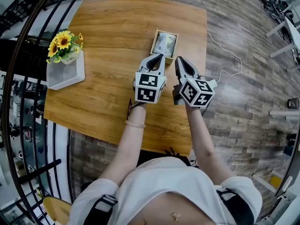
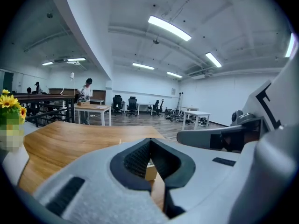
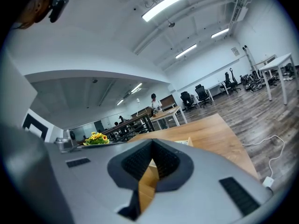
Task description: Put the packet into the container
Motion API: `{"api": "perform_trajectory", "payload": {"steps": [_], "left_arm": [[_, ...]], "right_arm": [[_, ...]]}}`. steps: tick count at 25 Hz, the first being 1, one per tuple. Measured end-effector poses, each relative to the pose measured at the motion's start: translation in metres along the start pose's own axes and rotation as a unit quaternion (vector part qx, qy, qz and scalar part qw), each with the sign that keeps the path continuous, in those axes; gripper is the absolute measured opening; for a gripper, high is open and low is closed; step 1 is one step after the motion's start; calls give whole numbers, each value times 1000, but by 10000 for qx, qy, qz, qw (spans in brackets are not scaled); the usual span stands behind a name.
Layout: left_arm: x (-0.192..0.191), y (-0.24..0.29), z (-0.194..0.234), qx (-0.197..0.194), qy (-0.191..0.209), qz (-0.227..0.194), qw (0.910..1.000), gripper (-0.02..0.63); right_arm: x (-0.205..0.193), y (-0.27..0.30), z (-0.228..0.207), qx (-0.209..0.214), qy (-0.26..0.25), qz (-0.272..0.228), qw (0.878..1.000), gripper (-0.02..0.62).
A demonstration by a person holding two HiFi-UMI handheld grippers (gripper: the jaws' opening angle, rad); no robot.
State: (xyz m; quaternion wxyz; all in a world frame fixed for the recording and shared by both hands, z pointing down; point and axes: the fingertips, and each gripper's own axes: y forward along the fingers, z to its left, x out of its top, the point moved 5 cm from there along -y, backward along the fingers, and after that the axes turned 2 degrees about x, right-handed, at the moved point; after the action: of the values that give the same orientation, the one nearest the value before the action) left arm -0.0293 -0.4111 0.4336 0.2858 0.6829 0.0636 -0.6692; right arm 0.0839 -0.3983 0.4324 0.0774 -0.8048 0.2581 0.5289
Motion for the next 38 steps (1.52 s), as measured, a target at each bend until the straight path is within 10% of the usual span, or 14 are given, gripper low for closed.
{"api": "perform_trajectory", "payload": {"steps": [19,38], "left_arm": [[6,-84,-37,47,-186,-1050,9943,8],[-16,-115,-58,-51,-119,-876,9961,8]], "right_arm": [[-9,-85,52,-142,-885,-856,9923,12],[-17,-121,67,-336,-989,-780,9915,11]]}}
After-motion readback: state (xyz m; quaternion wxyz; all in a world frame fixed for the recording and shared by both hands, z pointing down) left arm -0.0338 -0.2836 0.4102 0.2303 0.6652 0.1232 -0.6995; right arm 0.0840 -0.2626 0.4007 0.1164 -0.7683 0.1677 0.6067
